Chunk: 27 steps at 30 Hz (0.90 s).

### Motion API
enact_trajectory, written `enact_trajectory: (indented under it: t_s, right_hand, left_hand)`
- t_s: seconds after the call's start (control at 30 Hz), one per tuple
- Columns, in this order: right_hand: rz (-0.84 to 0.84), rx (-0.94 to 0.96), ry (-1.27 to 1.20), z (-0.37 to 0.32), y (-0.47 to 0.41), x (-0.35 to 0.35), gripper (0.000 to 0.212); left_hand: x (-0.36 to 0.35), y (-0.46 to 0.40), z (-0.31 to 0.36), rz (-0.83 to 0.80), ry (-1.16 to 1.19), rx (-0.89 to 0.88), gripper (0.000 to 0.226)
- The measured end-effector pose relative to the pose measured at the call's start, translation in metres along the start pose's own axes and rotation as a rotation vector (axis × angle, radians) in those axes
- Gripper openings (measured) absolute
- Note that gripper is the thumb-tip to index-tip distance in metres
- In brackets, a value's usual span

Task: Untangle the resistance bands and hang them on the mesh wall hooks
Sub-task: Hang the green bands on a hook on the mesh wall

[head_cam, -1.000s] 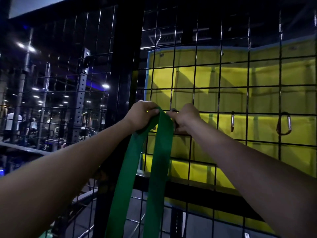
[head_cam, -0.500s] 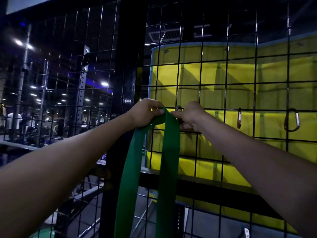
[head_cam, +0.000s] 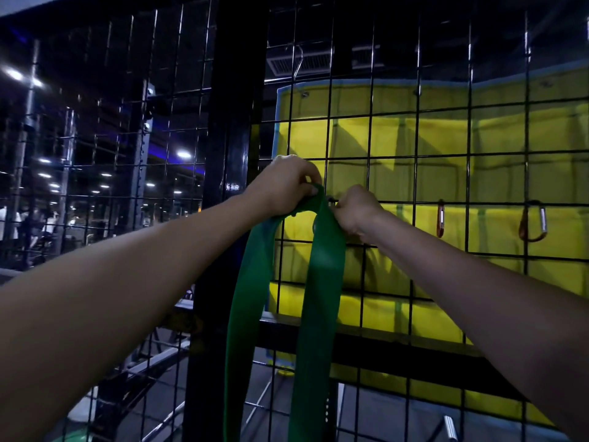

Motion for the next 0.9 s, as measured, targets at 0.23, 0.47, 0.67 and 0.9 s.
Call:
enact_trajectory:
  t_s: [0.23, 0.47, 0.67, 0.9]
  right_hand:
    - [-0.077, -0.043, -0.194, 0.003, 0.003, -0.004, 0.024]
    - [-0.058, 0.02, -0.057, 0.004, -0.001, -0.003, 0.032]
    - [-0.028, 0.076, 0.143, 0.001, -0.001, 0.004, 0.039]
    - [-0.004, 0.09, 0.204, 0.001, -0.001, 0.006, 0.044]
  left_hand:
    - [-0.017, 0.015, -0.003, -0.117, 0.026, 0.009, 0.02]
    - [-0.03, 0.018, -0.006, -0.194, -0.036, -0.002, 0.02]
    - [-0.039, 0.028, 0.0, -0.21, -0.108, -0.095, 0.022]
    - [-0.044, 0.028, -0.001, -0.282, -0.141, -0.109, 0.023]
Point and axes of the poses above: each hand's wrist, its own y-axis away from the middle knuckle, its own x-axis out of the back of the hand, z = x × y, the point moved 5 cm from there along -y, towards the middle knuckle, and after that the axes turned 3 degrees about x, right-handed, at the moved point
